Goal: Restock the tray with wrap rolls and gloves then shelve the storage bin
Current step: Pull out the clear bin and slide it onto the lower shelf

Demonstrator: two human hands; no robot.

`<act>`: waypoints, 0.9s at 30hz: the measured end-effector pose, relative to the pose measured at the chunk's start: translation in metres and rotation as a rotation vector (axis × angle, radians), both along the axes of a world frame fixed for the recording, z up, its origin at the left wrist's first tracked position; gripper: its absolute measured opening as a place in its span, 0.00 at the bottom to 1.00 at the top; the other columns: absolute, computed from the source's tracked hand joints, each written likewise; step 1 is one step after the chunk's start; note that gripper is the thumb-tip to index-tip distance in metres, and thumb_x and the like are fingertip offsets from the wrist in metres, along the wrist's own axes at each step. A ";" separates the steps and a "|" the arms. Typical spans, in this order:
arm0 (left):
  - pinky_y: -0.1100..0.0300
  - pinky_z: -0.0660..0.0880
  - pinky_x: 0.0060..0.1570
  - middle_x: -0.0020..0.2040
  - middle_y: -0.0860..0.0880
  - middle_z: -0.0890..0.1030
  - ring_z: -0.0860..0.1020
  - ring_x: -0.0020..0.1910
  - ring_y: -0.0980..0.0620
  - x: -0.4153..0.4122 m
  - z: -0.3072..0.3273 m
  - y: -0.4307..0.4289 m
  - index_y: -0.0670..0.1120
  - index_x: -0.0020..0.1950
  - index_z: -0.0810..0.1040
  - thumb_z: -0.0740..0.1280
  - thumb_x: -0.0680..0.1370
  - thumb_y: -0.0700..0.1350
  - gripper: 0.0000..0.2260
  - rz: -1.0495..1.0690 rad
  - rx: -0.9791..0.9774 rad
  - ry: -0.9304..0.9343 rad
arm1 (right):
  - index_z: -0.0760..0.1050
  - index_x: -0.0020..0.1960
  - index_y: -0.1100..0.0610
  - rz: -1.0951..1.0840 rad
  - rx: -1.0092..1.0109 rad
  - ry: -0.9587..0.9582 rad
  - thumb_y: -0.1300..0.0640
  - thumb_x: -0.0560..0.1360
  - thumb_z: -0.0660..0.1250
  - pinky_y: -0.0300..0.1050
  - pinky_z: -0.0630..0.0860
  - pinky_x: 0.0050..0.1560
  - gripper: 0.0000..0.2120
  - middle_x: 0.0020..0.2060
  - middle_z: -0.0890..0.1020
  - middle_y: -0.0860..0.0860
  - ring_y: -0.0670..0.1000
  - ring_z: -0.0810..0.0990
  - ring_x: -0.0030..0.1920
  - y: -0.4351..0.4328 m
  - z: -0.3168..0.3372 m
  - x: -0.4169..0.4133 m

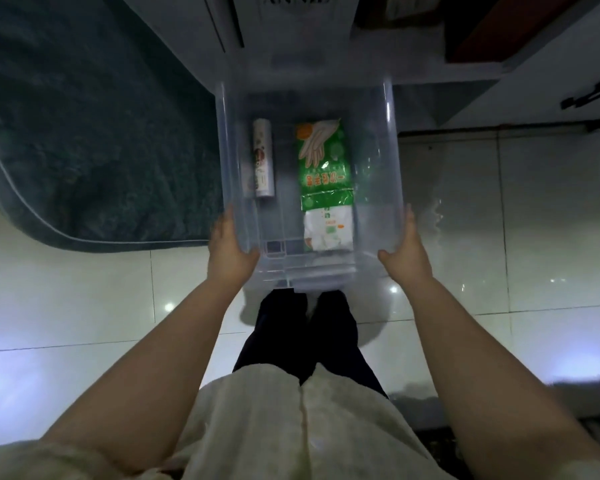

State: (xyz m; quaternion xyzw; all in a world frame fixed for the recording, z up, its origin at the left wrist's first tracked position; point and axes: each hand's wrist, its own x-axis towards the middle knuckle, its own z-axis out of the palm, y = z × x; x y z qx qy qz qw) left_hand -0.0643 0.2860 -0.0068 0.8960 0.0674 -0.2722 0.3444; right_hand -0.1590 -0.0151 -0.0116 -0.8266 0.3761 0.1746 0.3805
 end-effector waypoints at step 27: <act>0.56 0.79 0.31 0.61 0.52 0.74 0.78 0.52 0.47 -0.023 0.150 -0.239 0.60 0.71 0.64 0.62 0.70 0.30 0.36 -0.259 -0.618 0.411 | 0.66 0.69 0.40 -1.354 0.604 -0.764 0.70 0.76 0.61 0.53 0.80 0.33 0.31 0.65 0.73 0.54 0.57 0.74 0.49 -0.105 0.136 -0.211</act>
